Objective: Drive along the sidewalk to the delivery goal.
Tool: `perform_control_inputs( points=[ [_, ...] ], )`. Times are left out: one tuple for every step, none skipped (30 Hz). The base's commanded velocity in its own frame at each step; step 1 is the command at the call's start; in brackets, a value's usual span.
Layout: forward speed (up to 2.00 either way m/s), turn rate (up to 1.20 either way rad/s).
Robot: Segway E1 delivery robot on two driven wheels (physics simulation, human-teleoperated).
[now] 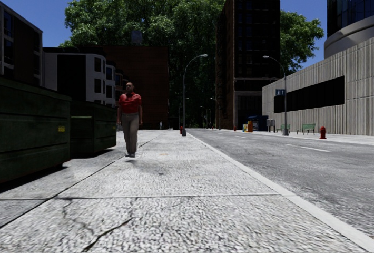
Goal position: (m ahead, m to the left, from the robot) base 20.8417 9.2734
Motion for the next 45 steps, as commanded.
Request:
perform_control_inputs(
  points=[
    [2.00, 0.00],
    [2.00, 0.00],
    [2.00, 0.00],
    [2.00, 0.00],
    [2.00, 0.00],
    [2.00, 0.00],
    [2.00, 0.00],
    [2.00, 0.00],
    [2.00, 0.00],
    [2.00, 0.00],
    [2.00, 0.00],
    [2.00, 0.00],
    [2.00, 0.00],
    [2.00, 0.00],
    [2.00, 0.00],
    [2.00, 0.00],
    [2.00, 0.00],
    [2.00, 0.00],
    [2.00, 0.00],
    [2.00, 0.00],
    [2.00, 0.00],
    [2.00, 0.00],
    [2.00, 0.00],
    [2.00, 0.00],
    [2.00, 0.00],
    [2.00, 0.00],
    [2.00, 0.00],
    [2.00, 0.00],
    [2.00, 0.00],
    [2.00, 0.00],
    [2.00, 0.00],
    [2.00, 0.00],
    [2.00, 0.00],
    [2.00, 0.00],
    [2.00, 0.00],
    [2.00, 0.06],
    [2.00, 0.15],
    [2.00, 0.17],
    [2.00, 0.17],
    [2.00, 0.23],
    [2.00, 0.27],
    [2.00, 0.27],
    [2.00, 0.27],
    [2.00, 0.28],
    [2.00, 0.28]
  ],
)
